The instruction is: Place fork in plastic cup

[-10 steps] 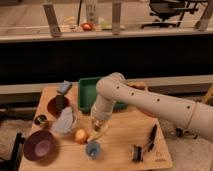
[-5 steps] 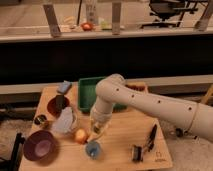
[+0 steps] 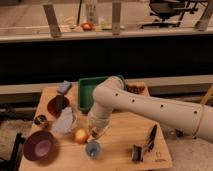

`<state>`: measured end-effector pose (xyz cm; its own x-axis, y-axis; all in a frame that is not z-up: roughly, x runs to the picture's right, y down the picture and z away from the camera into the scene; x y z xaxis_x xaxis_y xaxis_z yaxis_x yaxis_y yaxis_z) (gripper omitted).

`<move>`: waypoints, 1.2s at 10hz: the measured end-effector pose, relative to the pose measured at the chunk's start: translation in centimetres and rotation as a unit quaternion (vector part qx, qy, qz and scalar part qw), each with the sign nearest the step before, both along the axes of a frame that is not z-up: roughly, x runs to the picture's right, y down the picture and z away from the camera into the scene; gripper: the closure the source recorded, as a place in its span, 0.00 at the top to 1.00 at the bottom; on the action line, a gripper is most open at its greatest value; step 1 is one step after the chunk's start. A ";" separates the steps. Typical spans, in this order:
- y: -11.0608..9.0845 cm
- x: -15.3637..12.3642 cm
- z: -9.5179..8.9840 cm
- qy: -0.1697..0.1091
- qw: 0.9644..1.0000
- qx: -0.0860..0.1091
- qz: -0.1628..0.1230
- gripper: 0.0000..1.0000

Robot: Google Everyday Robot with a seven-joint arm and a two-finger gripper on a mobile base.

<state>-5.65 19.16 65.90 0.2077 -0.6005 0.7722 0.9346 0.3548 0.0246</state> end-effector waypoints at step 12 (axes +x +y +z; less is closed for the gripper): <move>3.8 -1.0 -0.5 0.018 1.000 0.003 0.009 0.00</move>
